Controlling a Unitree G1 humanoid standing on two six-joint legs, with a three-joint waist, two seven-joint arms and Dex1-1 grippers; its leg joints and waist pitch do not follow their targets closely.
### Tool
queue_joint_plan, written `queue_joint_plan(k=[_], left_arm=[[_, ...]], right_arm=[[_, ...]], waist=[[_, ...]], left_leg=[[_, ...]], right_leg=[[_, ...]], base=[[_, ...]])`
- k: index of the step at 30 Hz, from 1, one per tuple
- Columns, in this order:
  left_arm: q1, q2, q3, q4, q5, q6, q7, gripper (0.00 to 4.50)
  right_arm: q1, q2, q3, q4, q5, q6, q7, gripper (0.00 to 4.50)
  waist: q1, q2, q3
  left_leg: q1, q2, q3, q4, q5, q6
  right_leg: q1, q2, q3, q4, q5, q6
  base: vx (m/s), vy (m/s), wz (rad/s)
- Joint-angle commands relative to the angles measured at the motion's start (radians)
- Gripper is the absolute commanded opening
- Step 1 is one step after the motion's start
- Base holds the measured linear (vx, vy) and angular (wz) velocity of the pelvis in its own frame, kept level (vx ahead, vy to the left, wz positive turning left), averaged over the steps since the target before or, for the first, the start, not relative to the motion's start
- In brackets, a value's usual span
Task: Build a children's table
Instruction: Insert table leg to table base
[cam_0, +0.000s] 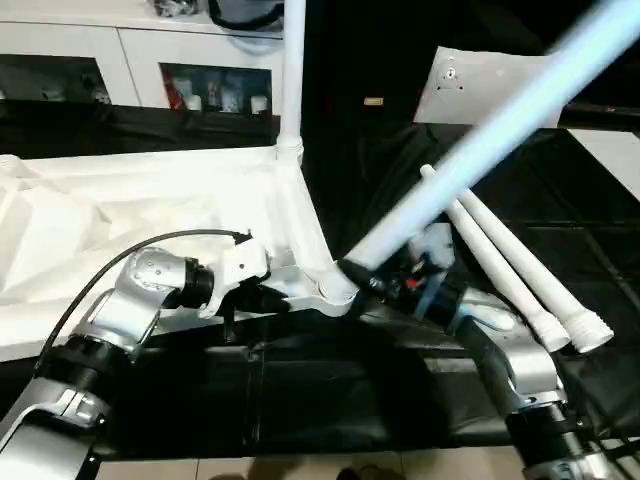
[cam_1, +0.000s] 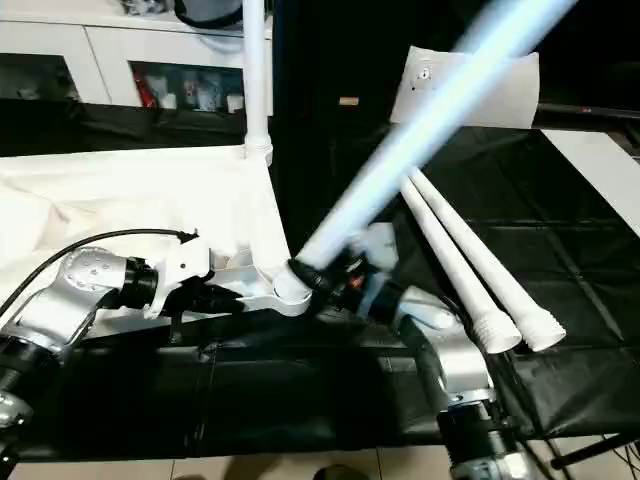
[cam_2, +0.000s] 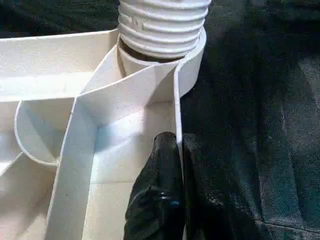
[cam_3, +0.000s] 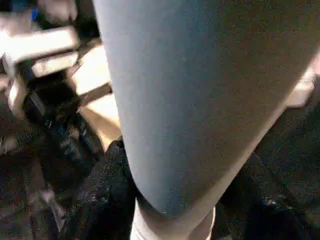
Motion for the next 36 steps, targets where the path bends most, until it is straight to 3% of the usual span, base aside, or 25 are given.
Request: queue_joint_plan(k=[1,3,4,5,6,7,8,9,10,15,28,36], left_arm=[[-0.030,0.019,0.012,0.009,0.022,-0.026,0.002,0.00],[-0.030,0.019,0.010,0.009,0.024,-0.029,0.002,0.00],[-0.029,0.019,0.009,0.008,0.025,-0.029,0.002,0.00],[-0.027,0.021,0.009,0.006,0.025,-0.029,0.001,0.00],[-0.024,0.023,0.009,0.003,0.025,-0.030,-0.001,0.00],[-0.023,0.024,0.009,0.001,0.025,-0.030,-0.002,0.00],[-0.021,0.026,0.010,-0.002,0.025,-0.030,-0.003,0.00],[-0.020,0.029,0.008,-0.004,0.025,-0.032,-0.009,0.00],[-0.018,0.034,0.007,-0.010,0.025,-0.033,-0.015,0.00],[-0.030,0.044,-0.012,-0.017,0.015,-0.069,-0.085,0.00],[-0.117,0.050,-0.074,0.075,0.065,-0.168,-0.202,0.00],[-0.148,0.048,-0.078,0.128,0.080,-0.196,-0.214,0.00]], right_arm=[[0.047,-0.064,0.072,0.072,-0.124,0.027,0.029,1.89],[0.033,-0.069,0.091,0.073,-0.132,0.029,0.048,1.89],[0.024,-0.070,0.099,0.077,-0.132,0.033,0.061,1.89],[0.014,-0.070,0.107,0.085,-0.131,0.034,0.074,1.89],[-0.002,-0.069,0.117,0.095,-0.126,0.039,0.096,1.89],[-0.007,-0.069,0.120,0.098,-0.123,0.041,0.103,1.89],[-0.012,-0.068,0.124,0.100,-0.120,0.043,0.113,1.89],[-0.026,-0.067,0.129,0.112,-0.114,0.046,0.129,1.89],[-0.037,-0.065,0.134,0.120,-0.106,0.050,0.145,1.89],[-0.092,-0.056,0.149,0.182,-0.065,0.058,0.270,1.89],[-0.118,-0.096,0.235,0.220,-0.090,0.052,0.480,1.89],[-0.136,-0.074,0.224,0.247,-0.093,0.048,0.486,1.89]], waist=[[-0.003,0.022,-0.057],[-0.004,0.014,-0.057],[-0.003,0.017,-0.057],[-0.005,0.011,-0.056],[-0.005,0.015,-0.056],[-0.007,0.005,-0.053],[-0.005,0.012,-0.053],[-0.005,0.012,-0.053],[-0.007,0.004,-0.046],[-0.010,0.008,-0.036],[-0.005,0.007,-0.025],[-0.007,0.009,-0.029]], left_leg=[[-0.014,0.070,-0.002,-0.089,-0.078,0.027],[-0.016,0.072,-0.002,-0.090,-0.077,0.035],[-0.015,0.072,-0.003,-0.089,-0.074,0.036],[-0.016,0.073,-0.003,-0.090,-0.077,0.040],[-0.015,0.074,-0.003,-0.090,-0.081,0.042],[-0.017,0.073,-0.002,-0.090,-0.085,0.047],[-0.016,0.074,-0.003,-0.091,-0.088,0.048],[-0.016,0.074,-0.003,-0.090,-0.088,0.048],[-0.019,0.075,-0.003,-0.093,-0.092,0.053],[-0.017,0.077,-0.004,-0.096,-0.112,0.068],[-0.011,0.082,-0.004,-0.106,-0.130,0.071],[-0.007,0.083,0.001,-0.107,-0.052,0.091]], right_leg=[[0.066,-0.080,0.044,-0.065,-0.208,-0.240],[0.066,-0.081,0.045,-0.065,-0.209,-0.237],[0.066,-0.083,0.046,-0.063,-0.205,-0.239],[0.065,-0.082,0.045,-0.064,-0.207,-0.240],[0.064,-0.083,0.045,-0.063,-0.212,-0.244],[0.063,-0.083,0.045,-0.066,-0.219,-0.243],[0.063,-0.085,0.046,-0.066,-0.229,-0.243],[0.062,-0.085,0.046,-0.066,-0.231,-0.242],[0.060,-0.085,0.046,-0.067,-0.242,-0.239],[0.054,-0.086,0.048,-0.071,-0.260,-0.243],[0.050,-0.089,0.049,-0.078,-0.280,-0.243],[0.054,-0.091,0.043,-0.072,-0.148,-0.285]], base=[[0.000,0.000,0.00],[0.000,0.000,0.00],[0.000,0.000,0.00],[0.000,0.000,0.00],[0.000,0.000,0.00],[0.000,0.000,0.00],[0.000,0.000,0.00],[0.000,0.000,0.00],[0.000,0.000,0.00],[0.000,0.000,0.00],[0.000,0.000,0.00],[0.000,0.000,0.00]])
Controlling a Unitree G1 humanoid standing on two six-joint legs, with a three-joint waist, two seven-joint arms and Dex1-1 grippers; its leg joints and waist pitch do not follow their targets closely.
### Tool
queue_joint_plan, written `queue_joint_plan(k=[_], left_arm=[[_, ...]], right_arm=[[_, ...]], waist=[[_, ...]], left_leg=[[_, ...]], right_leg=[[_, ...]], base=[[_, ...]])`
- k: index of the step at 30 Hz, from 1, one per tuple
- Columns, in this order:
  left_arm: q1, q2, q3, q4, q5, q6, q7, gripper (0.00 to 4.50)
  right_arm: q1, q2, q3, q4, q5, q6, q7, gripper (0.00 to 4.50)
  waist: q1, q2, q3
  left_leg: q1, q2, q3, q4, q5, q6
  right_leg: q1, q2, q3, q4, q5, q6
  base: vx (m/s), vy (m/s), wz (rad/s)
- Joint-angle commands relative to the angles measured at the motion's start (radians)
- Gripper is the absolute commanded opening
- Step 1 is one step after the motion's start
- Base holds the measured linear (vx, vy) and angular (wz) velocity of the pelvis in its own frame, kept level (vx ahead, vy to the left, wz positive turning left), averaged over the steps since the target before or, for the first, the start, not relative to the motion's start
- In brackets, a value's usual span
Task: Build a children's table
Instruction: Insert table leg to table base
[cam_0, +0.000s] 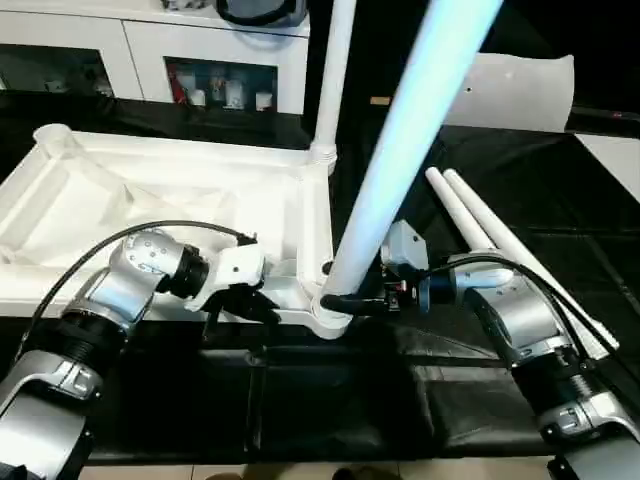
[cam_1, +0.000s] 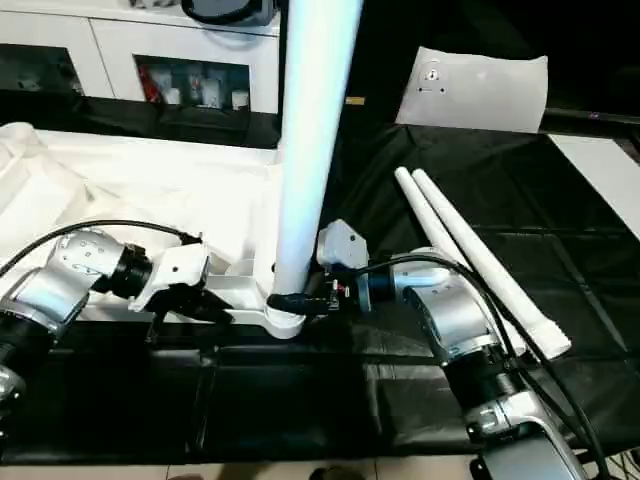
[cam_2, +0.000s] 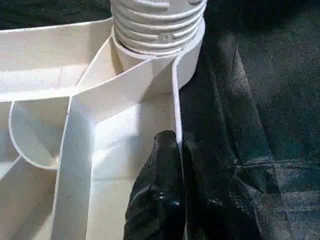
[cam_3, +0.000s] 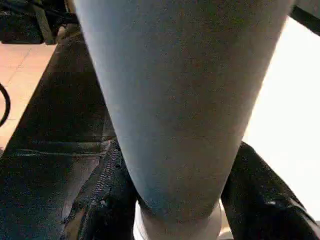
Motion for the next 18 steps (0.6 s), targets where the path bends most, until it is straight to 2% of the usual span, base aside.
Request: queue_joint_plan(k=[1,4,5,7,8,9,10,11,12,15,16,17,18], left_arm=[[-0.035,0.001,-0.007,0.003,0.035,-0.024,0.012,0.00],[-0.033,-0.003,0.007,0.015,0.037,-0.015,0.045,0.00],[-0.021,-0.005,0.029,0.008,0.030,0.011,0.090,0.00],[-0.004,-0.005,0.053,-0.010,0.018,0.041,0.129,0.00],[0.011,-0.006,0.078,-0.028,0.010,0.067,0.160,0.00],[0.031,-0.002,0.096,-0.056,-0.005,0.094,0.170,0.00],[0.063,0.003,0.122,-0.100,-0.028,0.133,0.187,0.00],[0.063,0.003,0.122,-0.100,-0.028,0.133,0.187,0.00],[0.087,0.013,0.133,-0.121,-0.035,0.136,0.193,0.00],[0.107,0.023,0.137,-0.133,-0.025,0.126,0.208,0.00],[0.117,0.025,0.141,-0.140,-0.024,0.126,0.214,0.00],[0.122,0.025,0.144,-0.146,-0.026,0.129,0.216,0.00],[0.132,0.023,0.152,-0.162,-0.029,0.140,0.228,0.00]], right_arm=[[0.066,-0.003,0.119,0.108,-0.054,0.069,0.055,1.89],[0.064,0.010,0.102,0.114,-0.051,0.073,0.032,1.89],[0.064,0.026,0.078,0.121,-0.049,0.068,-0.010,1.89],[0.062,0.043,0.054,0.138,-0.052,0.056,-0.062,1.89],[0.057,0.058,0.032,0.159,-0.058,0.041,-0.107,1.89],[0.059,0.066,0.017,0.163,-0.052,0.043,-0.129,1.89],[0.064,0.078,-0.005,0.165,-0.040,0.046,-0.157,1.89],[0.064,0.078,-0.005,0.165,-0.040,0.046,-0.157,1.89],[0.071,0.085,-0.013,0.161,-0.038,0.043,-0.167,1.89],[0.083,0.090,-0.020,0.151,-0.036,0.040,-0.184,1.89],[0.090,0.095,-0.030,0.142,-0.029,0.041,-0.197,1.89],[0.094,0.098,-0.037,0.138,-0.025,0.041,-0.205,1.89],[0.100,0.108,-0.060,0.126,-0.006,0.048,-0.224,1.89]], waist=[[-0.009,0.020,-0.032],[-0.009,0.023,-0.031],[-0.009,0.024,-0.030],[-0.010,0.022,-0.024],[-0.010,0.023,-0.016],[-0.011,0.020,-0.012],[-0.012,0.020,-0.015],[-0.013,0.020,-0.010],[-0.015,0.023,-0.010],[-0.023,0.025,-0.011],[-0.026,0.028,-0.013],[-0.031,0.027,-0.013],[-0.033,0.030,-0.014]], left_leg=[[-0.010,0.081,-0.002,-0.087,-0.056,0.088],[-0.010,0.083,-0.003,-0.090,-0.084,0.075],[-0.010,0.084,-0.004,-0.092,-0.099,0.068],[-0.010,0.085,-0.005,-0.097,-0.151,0.051],[-0.005,0.085,-0.004,-0.100,-0.214,0.037],[-0.005,0.085,-0.007,-0.103,-0.263,0.024],[-0.004,0.089,-0.009,-0.104,-0.272,0.014],[-0.007,0.089,-0.012,-0.108,-0.294,0.014],[-0.004,0.087,-0.014,-0.108,-0.311,0.018],[-0.011,0.090,-0.018,-0.113,-0.312,0.021],[-0.009,0.089,-0.018,-0.113,-0.316,0.022],[-0.012,0.090,-0.017,-0.114,-0.313,0.024],[-0.013,0.092,-0.017,-0.115,-0.303,0.025]], right_leg=[[0.051,-0.092,0.046,-0.053,-0.150,-0.285],[0.052,-0.094,0.047,-0.056,-0.185,-0.280],[0.052,-0.095,0.048,-0.057,-0.205,-0.277],[0.050,-0.095,0.050,-0.065,-0.285,-0.261],[0.040,-0.096,0.051,-0.075,-0.385,-0.240],[0.039,-0.099,0.052,-0.082,-0.501,-0.208],[0.039,-0.103,0.055,-0.080,-0.526,-0.199],[0.033,-0.102,0.054,-0.087,-0.593,-0.171],[0.028,-0.101,0.054,-0.094,-0.647,-0.144],[0.029,-0.102,0.054,-0.095,-0.645,-0.131],[0.027,-0.101,0.055,-0.095,-0.628,-0.134],[0.027,-0.100,0.056,-0.093,-0.604,-0.142],[0.030,-0.100,0.056,-0.091,-0.569,-0.154]], base=[[0.000,0.000,0.00],[0.000,0.000,0.00],[0.000,0.000,0.00],[0.000,0.000,0.00],[0.000,0.000,0.00],[0.000,0.000,0.00],[0.000,0.000,0.00],[0.000,0.000,0.00],[0.000,0.000,0.00],[0.000,0.000,0.00],[0.000,0.000,0.00],[0.000,0.000,0.00],[0.000,0.000,0.00]])
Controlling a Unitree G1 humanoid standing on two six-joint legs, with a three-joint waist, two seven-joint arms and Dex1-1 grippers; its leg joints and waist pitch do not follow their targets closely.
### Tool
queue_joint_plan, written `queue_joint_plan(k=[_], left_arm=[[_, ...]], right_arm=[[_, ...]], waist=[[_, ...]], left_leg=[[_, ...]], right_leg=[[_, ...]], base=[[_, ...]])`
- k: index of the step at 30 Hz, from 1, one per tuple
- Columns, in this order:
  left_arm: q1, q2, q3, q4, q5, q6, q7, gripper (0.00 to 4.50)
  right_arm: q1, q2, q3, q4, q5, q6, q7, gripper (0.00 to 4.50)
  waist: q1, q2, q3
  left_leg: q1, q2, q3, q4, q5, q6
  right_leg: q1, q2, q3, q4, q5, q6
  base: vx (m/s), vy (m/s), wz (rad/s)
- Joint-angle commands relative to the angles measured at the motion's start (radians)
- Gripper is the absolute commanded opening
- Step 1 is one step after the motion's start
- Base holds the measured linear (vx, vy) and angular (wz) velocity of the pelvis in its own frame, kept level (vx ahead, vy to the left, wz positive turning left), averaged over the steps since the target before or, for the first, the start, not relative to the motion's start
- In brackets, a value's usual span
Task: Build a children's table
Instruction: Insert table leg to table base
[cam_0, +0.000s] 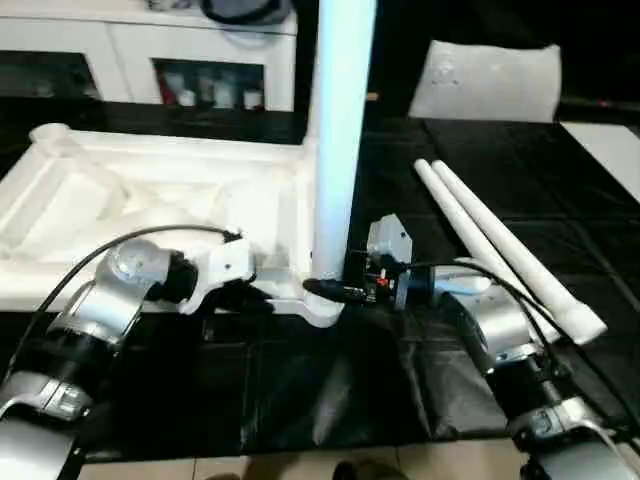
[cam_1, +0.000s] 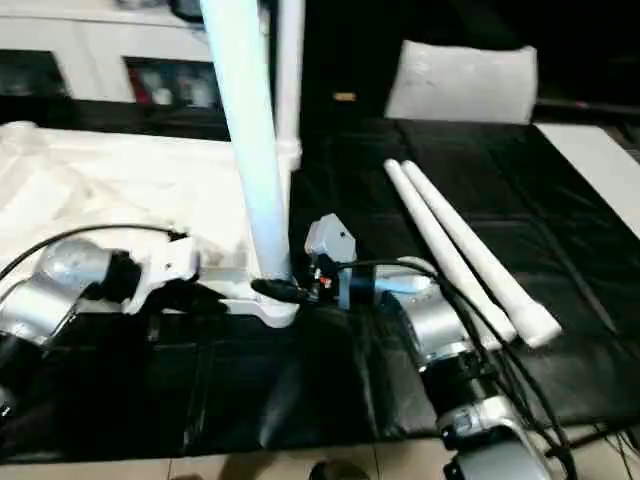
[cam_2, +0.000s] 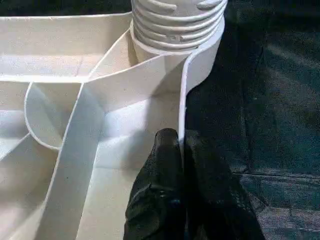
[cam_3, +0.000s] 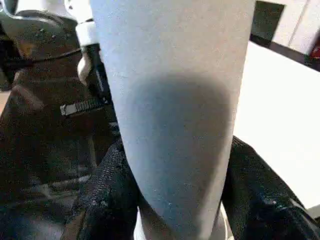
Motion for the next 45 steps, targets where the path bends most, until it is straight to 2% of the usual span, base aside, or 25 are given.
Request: queue_joint_plan(k=[1,2,3,7,12,15,18,20,21,26,29,33,38,45], left_arm=[[0.008,-0.002,0.054,-0.014,-0.016,0.023,0.089,0.00],[0.023,-0.003,0.062,-0.050,-0.015,0.055,0.100,0.00],[0.029,-0.005,0.065,-0.066,-0.011,0.069,0.109,0.00],[0.039,-0.010,0.065,-0.085,-0.010,0.084,0.120,0.00],[0.041,-0.015,0.053,-0.091,-0.013,0.083,0.106,0.00],[0.044,-0.012,0.046,-0.103,-0.006,0.091,0.101,0.00],[0.048,-0.008,0.041,-0.115,-0.003,0.101,0.101,0.00],[0.049,-0.008,0.041,-0.118,-0.004,0.104,0.103,0.00],[0.052,-0.009,0.043,-0.120,-0.006,0.109,0.109,0.00],[0.058,-0.014,0.043,-0.122,-0.004,0.115,0.119,0.00],[0.058,-0.019,0.045,-0.121,-0.005,0.121,0.125,0.00],[0.057,-0.024,0.041,-0.123,-0.008,0.127,0.133,0.00],[0.052,-0.025,0.038,-0.115,-0.007,0.130,0.136,0.00],[0.053,-0.030,0.036,-0.109,-0.006,0.133,0.145,0.00]], right_arm=[[0.057,-0.010,0.001,0.088,-0.015,0.074,-0.045,1.89],[0.058,-0.002,-0.015,0.086,-0.005,0.075,-0.059,1.89],[0.059,-0.001,-0.021,0.087,-0.004,0.075,-0.065,1.89],[0.063,-0.005,-0.024,0.092,-0.004,0.074,-0.066,1.89],[0.066,-0.006,-0.014,0.095,-0.012,0.077,-0.055,1.89],[0.062,-0.005,-0.014,0.097,-0.007,0.085,-0.047,1.89],[0.049,0.013,-0.060,0.111,0.029,0.124,-0.083,1.89],[0.047,0.017,-0.074,0.114,0.038,0.132,-0.094,1.89],[0.043,0.022,-0.113,0.127,0.067,0.155,-0.119,1.89],[0.061,0.014,-0.126,0.119,0.078,0.170,-0.124,1.89],[0.073,0.014,-0.134,0.113,0.084,0.183,-0.132,1.89],[0.081,0.021,-0.162,0.123,0.091,0.211,-0.163,1.89],[0.075,0.035,-0.217,0.131,0.146,0.254,-0.208,1.89],[0.082,0.074,-0.299,0.114,0.224,0.327,-0.274,1.90]], waist=[[-0.002,0.019,-0.029],[-0.002,0.024,-0.030],[-0.004,0.022,-0.030],[-0.006,0.024,-0.033],[-0.007,0.022,-0.038],[-0.006,0.022,-0.034],[-0.006,0.024,-0.033],[-0.007,0.024,-0.032],[-0.008,0.026,-0.033],[-0.012,0.025,-0.035],[-0.014,0.023,-0.036],[-0.013,0.023,-0.035],[-0.017,0.025,-0.036],[-0.019,0.022,-0.041]], left_leg=[[-0.018,0.087,-0.026,-0.112,-0.291,0.031],[-0.018,0.086,-0.024,-0.111,-0.275,0.033],[-0.020,0.087,-0.020,-0.110,-0.257,0.032],[-0.023,0.084,-0.013,-0.106,-0.203,0.042],[-0.020,0.080,-0.002,-0.099,-0.124,0.072],[-0.018,0.082,-0.002,-0.102,-0.146,0.071],[-0.017,0.084,-0.004,-0.104,-0.178,0.062],[-0.018,0.084,-0.005,-0.105,-0.181,0.059],[-0.017,0.085,-0.005,-0.105,-0.185,0.056],[-0.019,0.082,-0.003,-0.102,-0.160,0.057],[-0.020,0.082,-0.001,-0.101,-0.140,0.070],[-0.019,0.082,-0.002,-0.102,-0.155,0.070],[-0.020,0.082,-0.005,-0.103,-0.183,0.056],[-0.018,0.082,-0.004,-0.102,-0.175,0.050]], right_leg=[[0.027,-0.097,0.056,-0.082,-0.536,-0.170],[0.028,-0.095,0.056,-0.079,-0.489,-0.188],[0.029,-0.094,0.056,-0.075,-0.446,-0.206],[0.037,-0.093,0.055,-0.068,-0.355,-0.236],[0.041,-0.089,0.053,-0.062,-0.252,-0.269],[0.040,-0.090,0.053,-0.065,-0.290,-0.268],[0.037,-0.092,0.055,-0.069,-0.344,-0.255],[0.037,-0.091,0.054,-0.069,-0.347,-0.252],[0.036,-0.091,0.055,-0.069,-0.347,-0.252],[0.039,-0.090,0.054,-0.067,-0.310,-0.258],[0.040,-0.089,0.053,-0.065,-0.285,-0.269],[0.039,-0.090,0.054,-0.068,-0.315,-0.264],[0.038,-0.091,0.054,-0.072,-0.362,-0.250],[0.038,-0.090,0.054,-0.071,-0.345,-0.249]], base=[[0.000,0.000,0.00],[0.000,0.000,0.00],[0.000,0.000,0.00],[0.000,0.000,0.00],[0.000,0.000,0.00],[0.000,0.000,0.00],[0.000,0.000,0.00],[0.000,0.000,0.00],[0.000,0.000,0.00],[0.000,0.000,0.00],[0.000,0.000,0.00],[0.000,0.000,0.00],[0.000,0.000,0.00],[0.000,0.000,0.00]])
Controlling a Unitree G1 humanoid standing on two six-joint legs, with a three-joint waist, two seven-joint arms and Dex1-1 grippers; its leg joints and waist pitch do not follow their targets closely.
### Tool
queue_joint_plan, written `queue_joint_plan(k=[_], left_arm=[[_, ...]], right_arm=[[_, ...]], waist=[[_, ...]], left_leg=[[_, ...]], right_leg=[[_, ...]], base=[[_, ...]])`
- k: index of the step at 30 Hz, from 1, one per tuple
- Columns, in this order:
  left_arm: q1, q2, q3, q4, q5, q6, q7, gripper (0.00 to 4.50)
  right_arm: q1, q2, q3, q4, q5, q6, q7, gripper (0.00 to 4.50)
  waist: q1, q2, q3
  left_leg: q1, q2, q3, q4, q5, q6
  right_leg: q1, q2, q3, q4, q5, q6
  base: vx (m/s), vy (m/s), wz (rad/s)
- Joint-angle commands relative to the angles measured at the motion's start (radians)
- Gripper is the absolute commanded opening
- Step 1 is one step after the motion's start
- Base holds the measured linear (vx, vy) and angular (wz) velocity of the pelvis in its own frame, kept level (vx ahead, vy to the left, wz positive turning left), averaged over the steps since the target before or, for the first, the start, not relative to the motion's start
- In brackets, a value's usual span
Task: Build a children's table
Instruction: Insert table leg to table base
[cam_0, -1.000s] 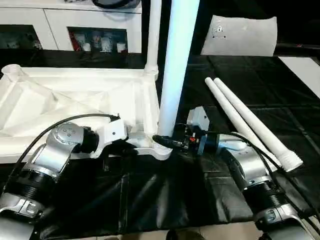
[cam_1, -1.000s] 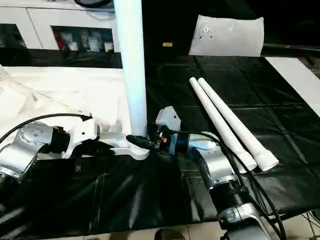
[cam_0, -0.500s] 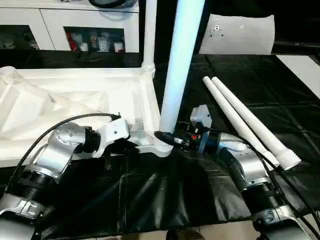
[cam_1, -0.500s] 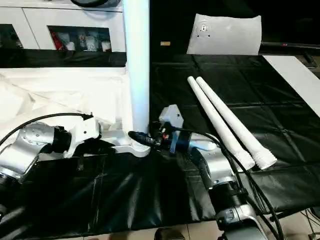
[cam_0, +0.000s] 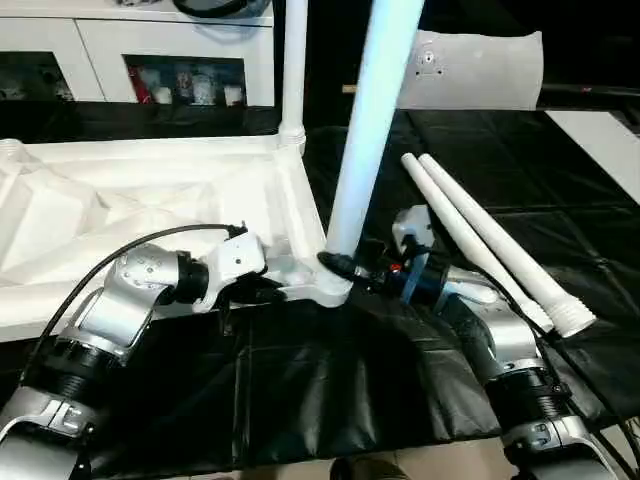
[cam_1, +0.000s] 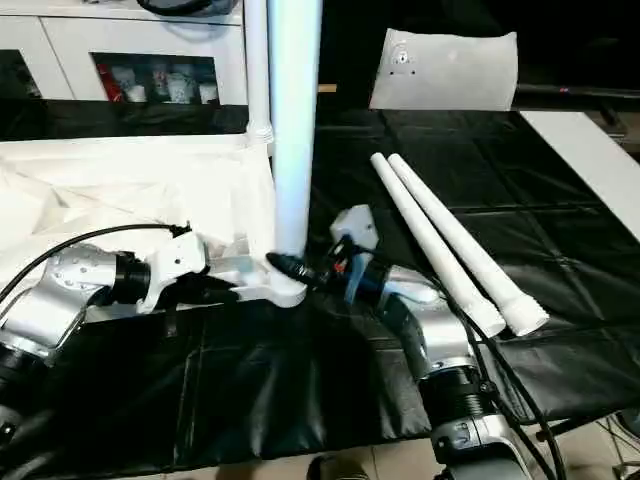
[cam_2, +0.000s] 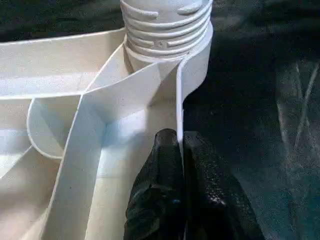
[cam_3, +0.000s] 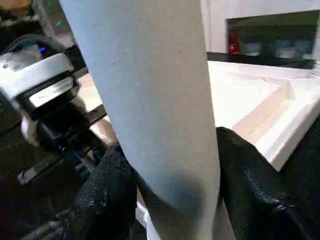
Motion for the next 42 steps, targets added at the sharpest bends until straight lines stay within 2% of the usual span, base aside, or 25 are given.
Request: queue_joint_plan(k=[1,3,6,11,12,14,16,17,19,22,26,33,35,37,40,42], left_arm=[[0.028,0.016,0.020,0.019,0.003,0.014,0.007,0.00],[0.035,0.013,0.017,0.013,0.003,0.016,0.014,0.00],[0.038,0.012,0.012,0.010,0.009,0.012,0.020,0.00],[0.040,0.010,-0.013,0.018,0.035,-0.010,0.033,0.00],[0.039,0.007,-0.019,0.020,0.037,-0.011,0.036,0.00],[0.039,0.005,-0.025,0.022,0.041,-0.013,0.038,0.00],[0.038,0.002,-0.028,0.025,0.044,-0.014,0.041,0.00],[0.036,0.001,-0.030,0.027,0.046,-0.015,0.043,0.00],[0.034,-0.002,-0.032,0.031,0.048,-0.016,0.047,0.00],[0.032,-0.005,-0.033,0.040,0.055,-0.022,0.052,0.00],[0.032,-0.007,-0.033,0.043,0.057,-0.023,0.055,0.00],[0.028,-0.009,-0.034,0.055,0.059,-0.026,0.057,0.00],[0.028,-0.010,-0.034,0.056,0.060,-0.027,0.057,0.00],[0.029,-0.011,-0.034,0.058,0.060,-0.028,0.057,0.00],[0.028,-0.013,-0.034,0.062,0.062,-0.031,0.058,0.00],[0.027,-0.013,-0.035,0.064,0.063,-0.034,0.058,0.00]], right_arm=[[0.053,-0.003,-0.122,0.117,0.093,0.173,-0.128,1.91],[0.067,0.005,-0.124,0.107,0.095,0.173,-0.142,1.92],[0.076,-0.003,-0.096,0.099,0.057,0.137,-0.137,1.93],[0.082,-0.055,0.043,0.045,-0.127,-0.034,-0.100,1.93],[0.078,-0.067,0.066,0.045,-0.162,-0.070,-0.103,1.93],[0.074,-0.087,0.102,0.045,-0.205,-0.114,-0.089,1.93],[0.072,-0.111,0.145,0.046,-0.260,-0.177,-0.076,1.93],[0.071,-0.120,0.160,0.046,-0.277,-0.198,-0.065,1.93],[0.073,-0.120,0.162,0.041,-0.278,-0.214,-0.053,1.91],[0.065,-0.126,0.169,0.049,-0.279,-0.265,-0.048,1.90],[0.060,-0.125,0.167,0.055,-0.261,-0.298,-0.038,1.90],[0.024,-0.059,-0.002,0.009,0.018,-0.102,0.002,1.90],[0.019,-0.057,-0.023,0.000,0.062,-0.075,0.007,1.90],[0.010,-0.054,-0.052,0.002,0.109,-0.041,0.001,1.90],[-0.003,-0.050,-0.090,0.009,0.144,-0.002,-0.020,1.90],[-0.005,-0.051,-0.094,0.010,0.133,-0.004,-0.021,1.90]], waist=[[0.006,0.025,-0.039],[0.006,0.023,-0.042],[0.006,0.023,-0.045],[0.006,0.020,-0.052],[0.006,0.019,-0.060],[0.006,0.015,-0.060],[0.008,0.015,-0.059],[0.008,0.011,-0.062],[0.010,0.010,-0.062],[0.009,0.008,-0.066],[0.010,0.008,-0.069],[0.011,0.007,-0.072],[0.013,0.006,-0.074],[0.015,0.006,-0.074],[0.015,0.005,-0.072],[0.016,0.005,-0.071]], left_leg=[[-0.021,0.077,-0.018,-0.096,-0.181,0.045],[-0.019,0.077,-0.017,-0.095,-0.189,0.038],[-0.018,0.077,-0.016,-0.095,-0.179,0.038],[-0.021,0.076,-0.013,-0.089,-0.126,0.045],[-0.017,0.075,-0.011,-0.085,-0.080,0.053],[-0.018,0.073,-0.007,-0.082,-0.071,0.064],[-0.019,0.072,-0.007,-0.081,-0.083,0.064],[-0.018,0.074,-0.007,-0.080,-0.091,0.063],[-0.019,0.073,-0.007,-0.080,-0.098,0.065],[-0.019,0.073,-0.007,-0.077,-0.082,0.072],[-0.018,0.072,-0.005,-0.073,-0.053,0.089],[-0.017,0.072,-0.005,-0.070,-0.024,0.115],[-0.018,0.071,-0.004,-0.065,0.017,0.131],[-0.017,0.071,-0.003,-0.064,0.027,0.138],[-0.018,0.069,-0.003,-0.064,0.012,0.129],[-0.017,0.069,-0.002,-0.064,0.006,0.120]], right_leg=[[0.043,-0.090,0.052,-0.070,-0.357,-0.235],[0.043,-0.090,0.052,-0.071,-0.367,-0.229],[0.042,-0.089,0.052,-0.069,-0.338,-0.232],[0.049,-0.089,0.050,-0.060,-0.247,-0.247],[0.051,-0.086,0.047,-0.053,-0.176,-0.265],[0.052,-0.086,0.048,-0.051,-0.151,-0.277],[0.053,-0.087,0.048,-0.052,-0.171,-0.277],[0.053,-0.088,0.048,-0.052,-0.194,-0.275],[0.054,-0.087,0.050,-0.054,-0.214,-0.268],[0.055,-0.086,0.049,-0.049,-0.190,-0.272],[0.056,-0.085,0.048,-0.044,-0.142,-0.289],[0.061,-0.084,0.048,-0.038,-0.100,-0.311],[0.062,-0.084,0.046,-0.032,-0.054,-0.320],[0.061,-0.086,0.045,-0.032,-0.053,-0.324],[0.061,-0.085,0.044,-0.036,-0.097,-0.316],[0.059,-0.084,0.044,-0.037,-0.112,-0.309]], base=[[0.000,0.000,0.00],[0.000,0.000,0.00],[0.000,0.000,0.00],[0.000,0.000,0.00],[0.000,0.000,0.00],[0.000,0.000,0.00],[0.000,0.000,0.00],[0.000,0.000,0.00],[0.000,0.000,0.00],[0.000,0.000,0.00],[0.000,0.000,0.00],[0.000,0.000,0.00],[0.000,0.000,0.00],[0.000,0.000,0.00],[0.000,0.000,0.00],[0.000,0.000,0.00]])
